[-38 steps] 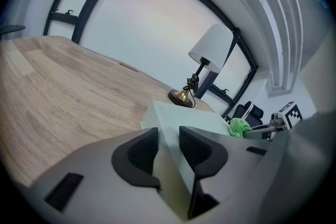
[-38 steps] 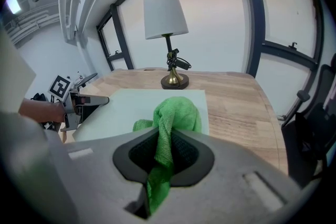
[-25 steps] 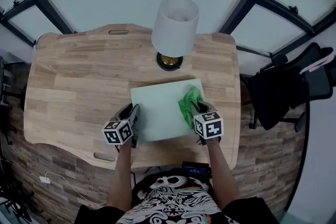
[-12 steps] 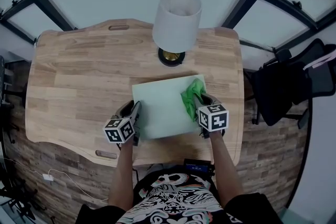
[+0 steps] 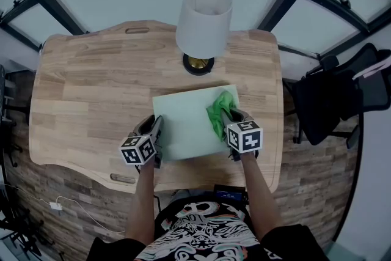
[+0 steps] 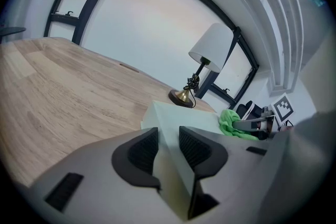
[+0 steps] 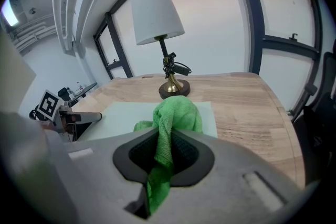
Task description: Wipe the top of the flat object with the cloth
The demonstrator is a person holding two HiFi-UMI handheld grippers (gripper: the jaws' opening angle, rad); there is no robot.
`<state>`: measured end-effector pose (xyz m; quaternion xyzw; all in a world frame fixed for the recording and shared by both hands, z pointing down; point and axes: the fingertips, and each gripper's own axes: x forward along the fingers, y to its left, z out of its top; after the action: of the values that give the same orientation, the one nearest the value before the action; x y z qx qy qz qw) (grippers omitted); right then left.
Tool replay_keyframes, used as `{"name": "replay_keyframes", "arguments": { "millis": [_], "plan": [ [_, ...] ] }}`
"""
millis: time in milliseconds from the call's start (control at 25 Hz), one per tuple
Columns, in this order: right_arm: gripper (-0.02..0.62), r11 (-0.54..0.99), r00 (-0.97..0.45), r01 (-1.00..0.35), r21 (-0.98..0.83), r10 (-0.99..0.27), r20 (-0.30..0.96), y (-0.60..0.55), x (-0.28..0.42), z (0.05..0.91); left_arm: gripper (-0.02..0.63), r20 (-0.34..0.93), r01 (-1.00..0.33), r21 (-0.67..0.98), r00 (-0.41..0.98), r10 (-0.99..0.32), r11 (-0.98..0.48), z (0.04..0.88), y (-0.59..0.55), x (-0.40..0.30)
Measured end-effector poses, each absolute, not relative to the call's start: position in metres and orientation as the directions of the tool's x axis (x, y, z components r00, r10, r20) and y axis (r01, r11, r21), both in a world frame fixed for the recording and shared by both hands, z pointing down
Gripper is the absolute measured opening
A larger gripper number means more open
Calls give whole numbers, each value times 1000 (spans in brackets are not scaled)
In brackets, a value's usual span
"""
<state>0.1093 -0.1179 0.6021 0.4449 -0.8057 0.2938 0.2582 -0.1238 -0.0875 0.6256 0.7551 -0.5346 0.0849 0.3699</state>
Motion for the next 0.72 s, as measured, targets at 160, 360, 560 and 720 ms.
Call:
{"name": "replay_keyframes", "arguments": {
  "millis": [160,360,560,720],
  "plan": [
    [37,443,-488,-859,-258,-556,673,-115,98,603,124,523,-871,471,406,-749,-143,626,-88,-124],
    [37,485,-513,-837,-255,-530,675,-110,78,602,124,527,-874,464,401,-749,-141,625,-87,-124],
    [37,519,-533,-816,-253,-510,675,-108,61,603,124,530,-876,463,398,-749,-138,627,-87,-124],
    [37,548,-552,-798,-253,-493,673,-107,47,603,123,528,-876,463,396,-751,-136,626,-88,-125]
  ]
}}
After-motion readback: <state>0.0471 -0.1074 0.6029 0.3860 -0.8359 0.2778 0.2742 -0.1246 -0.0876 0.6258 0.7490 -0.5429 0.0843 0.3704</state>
